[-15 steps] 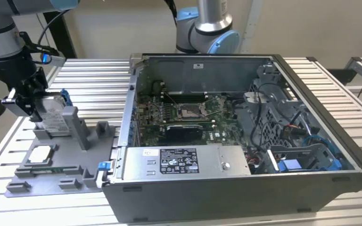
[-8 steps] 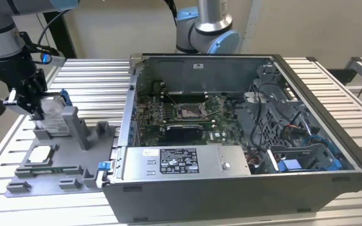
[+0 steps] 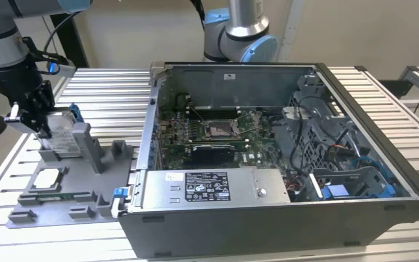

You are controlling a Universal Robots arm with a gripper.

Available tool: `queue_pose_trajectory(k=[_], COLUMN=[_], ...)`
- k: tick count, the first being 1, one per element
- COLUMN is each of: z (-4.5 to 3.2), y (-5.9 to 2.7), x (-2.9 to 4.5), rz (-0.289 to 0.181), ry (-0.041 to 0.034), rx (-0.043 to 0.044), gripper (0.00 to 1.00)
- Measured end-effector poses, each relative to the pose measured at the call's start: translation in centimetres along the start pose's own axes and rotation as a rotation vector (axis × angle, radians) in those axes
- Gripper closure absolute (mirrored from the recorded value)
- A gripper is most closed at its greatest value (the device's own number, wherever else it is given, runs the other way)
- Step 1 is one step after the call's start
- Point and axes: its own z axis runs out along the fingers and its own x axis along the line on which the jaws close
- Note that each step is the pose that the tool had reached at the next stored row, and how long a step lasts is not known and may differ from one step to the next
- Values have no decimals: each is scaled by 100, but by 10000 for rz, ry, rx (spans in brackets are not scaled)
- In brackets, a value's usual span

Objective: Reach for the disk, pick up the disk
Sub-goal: 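Pick up the disk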

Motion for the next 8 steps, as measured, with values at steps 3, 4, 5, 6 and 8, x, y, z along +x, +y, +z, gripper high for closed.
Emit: queue_pose_trajectory(k=[3,4,5,6,8], z=[1,1,1,2,2], y=[0,0,0,0,0], x=[0,0,0,0,0], rz=[0,0,0,0,0], ry=[0,0,0,0,0], rx=[1,0,0,1,1], gripper=[100,100,100,100,100])
